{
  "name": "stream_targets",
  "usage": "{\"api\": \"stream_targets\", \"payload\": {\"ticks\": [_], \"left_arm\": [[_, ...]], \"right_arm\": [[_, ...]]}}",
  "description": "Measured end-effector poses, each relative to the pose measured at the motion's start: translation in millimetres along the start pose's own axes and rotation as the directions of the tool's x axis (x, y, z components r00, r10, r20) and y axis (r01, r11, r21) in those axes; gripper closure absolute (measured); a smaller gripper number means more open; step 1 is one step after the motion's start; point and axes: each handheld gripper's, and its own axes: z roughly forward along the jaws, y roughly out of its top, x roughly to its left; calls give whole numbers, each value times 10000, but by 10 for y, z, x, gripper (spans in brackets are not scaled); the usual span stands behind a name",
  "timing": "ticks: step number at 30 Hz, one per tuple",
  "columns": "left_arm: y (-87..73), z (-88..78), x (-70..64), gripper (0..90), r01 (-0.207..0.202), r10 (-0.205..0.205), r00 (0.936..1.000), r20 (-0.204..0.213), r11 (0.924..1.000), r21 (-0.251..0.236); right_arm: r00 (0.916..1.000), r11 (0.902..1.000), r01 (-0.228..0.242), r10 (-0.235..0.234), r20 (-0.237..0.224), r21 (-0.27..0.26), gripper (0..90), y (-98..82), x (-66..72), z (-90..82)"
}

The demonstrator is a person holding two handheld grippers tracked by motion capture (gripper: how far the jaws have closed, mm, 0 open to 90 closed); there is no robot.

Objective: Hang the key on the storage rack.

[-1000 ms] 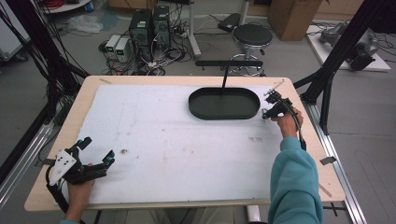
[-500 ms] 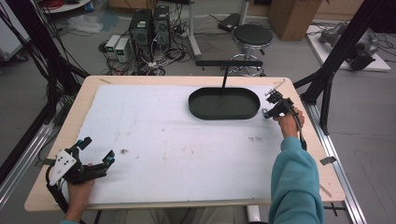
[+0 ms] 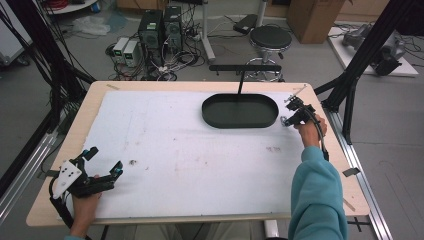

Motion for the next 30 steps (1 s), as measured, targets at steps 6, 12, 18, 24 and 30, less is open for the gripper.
{"api": "stream_targets", "payload": {"ticks": [6, 12, 18, 24, 30], "left_arm": [[0, 0, -1, 22, 14, -14, 10000, -11, 10000, -2], [0, 0, -1, 22, 10, -10, 10000, -11, 10000, -2], [0, 0, -1, 22, -7, 7, 10000, -1, 10000, 0], [0, -1, -2, 22, -23, 23, 10000, -15, 10000, -5], [0, -2, -2, 22, -28, 28, 10000, -13, 10000, -7]], "right_arm": [[10000, 10000, 41, -41, 87, -8, 883, 10, 12, -8], [10000, 9992, 7, -4, 68, -411, 887, 13, 9, -78], [9993, 9896, -262, 220, -312, -1415, 888, 3, -10, -209], [9965, 9769, -494, 342, -762, -2077, 888, -28, -34, -316], [9916, 9543, -708, 356, -1247, -2905, 888, -51, -46, -428]]}}
